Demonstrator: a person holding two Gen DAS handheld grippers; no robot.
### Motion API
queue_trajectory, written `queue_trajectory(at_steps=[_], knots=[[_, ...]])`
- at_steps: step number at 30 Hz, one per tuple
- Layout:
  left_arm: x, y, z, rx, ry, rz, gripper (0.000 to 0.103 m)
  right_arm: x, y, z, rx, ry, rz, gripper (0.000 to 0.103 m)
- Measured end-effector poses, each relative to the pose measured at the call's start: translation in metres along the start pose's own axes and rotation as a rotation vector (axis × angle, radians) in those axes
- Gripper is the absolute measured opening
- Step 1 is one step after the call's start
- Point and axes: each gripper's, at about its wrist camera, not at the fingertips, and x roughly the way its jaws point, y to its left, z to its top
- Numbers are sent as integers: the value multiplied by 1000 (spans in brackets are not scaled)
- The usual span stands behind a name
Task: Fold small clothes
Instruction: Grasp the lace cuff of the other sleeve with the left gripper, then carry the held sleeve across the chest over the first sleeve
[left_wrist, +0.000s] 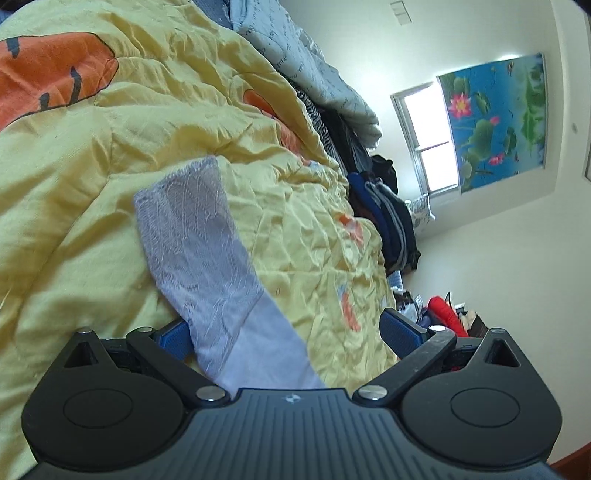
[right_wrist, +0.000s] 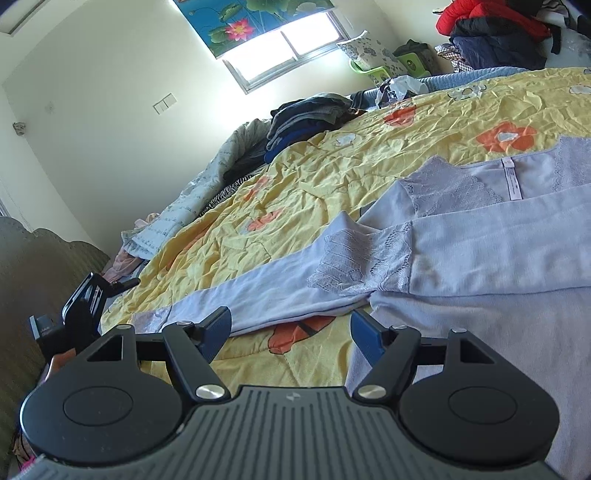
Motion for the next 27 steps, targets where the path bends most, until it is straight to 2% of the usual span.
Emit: queue_trajectory(at_steps=[1,2,4,6,7,9,10,13,17,23,27], knots=[[2,-1,1,-1,-6,6,100,-2,-1,0,-1,-1,-2,75],[3,-1,1,-1,-11,14,94,-4,-2,-1,-2,-3,-4,75],[7,0,1,2,-8,32,75,-9,-5,-1,2,-9,-12,75],[13,4,-1,0,6,70,42,-14,-9,-2,8,-17,-21,75],[13,7,-2,-3,-3,75,36,-17,-12,-2,15,-22,-27,76],[13,12,-5,-10,-11,95,14,-21,-18,-2,28,-29,-36,76],[13,13,-6,-4,-14,111,9,-23,-21,-3,35,-32,-40,76],[10,6,-13,82,-47,145,5,-29,-29,-3,51,-43,-54,76],[-1,-29,-33,334,-123,178,5,-36,-40,-2,39,-67,-98,76],[-14,-101,-77,661,-189,118,5,-44,-60,9,-79,-132,-291,77],[-12,-141,-112,789,-193,57,5,-49,-88,18,-38,-141,-325,80]])
